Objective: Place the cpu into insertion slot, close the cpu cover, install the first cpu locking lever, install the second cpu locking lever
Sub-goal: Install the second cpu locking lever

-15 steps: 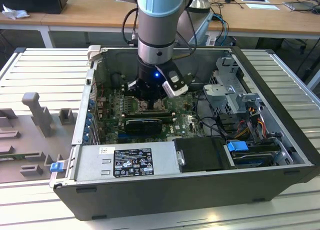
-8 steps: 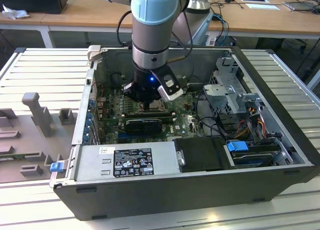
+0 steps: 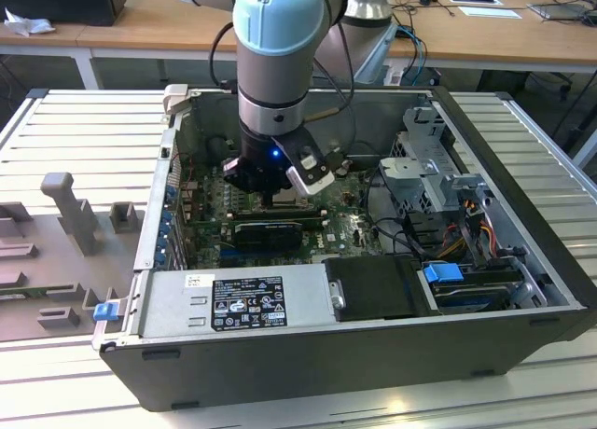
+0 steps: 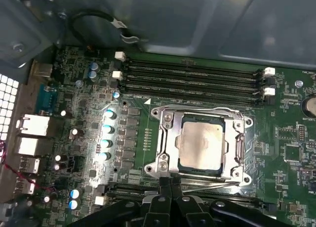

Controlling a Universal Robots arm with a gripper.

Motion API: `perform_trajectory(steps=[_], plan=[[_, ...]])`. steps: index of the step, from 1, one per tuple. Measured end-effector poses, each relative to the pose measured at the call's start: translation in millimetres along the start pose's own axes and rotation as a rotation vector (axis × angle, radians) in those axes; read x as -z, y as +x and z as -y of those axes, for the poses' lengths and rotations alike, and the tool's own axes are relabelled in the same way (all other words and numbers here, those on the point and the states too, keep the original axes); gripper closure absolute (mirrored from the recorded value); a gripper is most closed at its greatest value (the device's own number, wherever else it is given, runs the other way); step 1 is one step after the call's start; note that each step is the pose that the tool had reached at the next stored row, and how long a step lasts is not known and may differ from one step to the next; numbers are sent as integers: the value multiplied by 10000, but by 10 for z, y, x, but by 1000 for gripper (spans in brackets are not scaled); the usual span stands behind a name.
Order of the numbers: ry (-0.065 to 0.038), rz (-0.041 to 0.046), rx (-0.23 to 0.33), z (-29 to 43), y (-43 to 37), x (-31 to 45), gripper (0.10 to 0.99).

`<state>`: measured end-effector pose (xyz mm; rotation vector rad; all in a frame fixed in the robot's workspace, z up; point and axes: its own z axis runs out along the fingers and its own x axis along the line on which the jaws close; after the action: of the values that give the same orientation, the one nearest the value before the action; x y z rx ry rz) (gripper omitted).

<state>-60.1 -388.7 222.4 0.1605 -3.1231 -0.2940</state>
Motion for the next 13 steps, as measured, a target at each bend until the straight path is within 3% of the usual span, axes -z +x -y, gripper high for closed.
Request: perform_trajectory(steps=[4, 7, 8, 12, 13], plan=[[-208, 28, 5, 42, 30, -31, 980], [-496, 57, 9, 67, 57, -46, 980], [-667, 75, 11, 74, 71, -53, 980], [-879, 97, 12, 106, 83, -81, 980], [-988, 109, 13, 126, 89, -98, 980]])
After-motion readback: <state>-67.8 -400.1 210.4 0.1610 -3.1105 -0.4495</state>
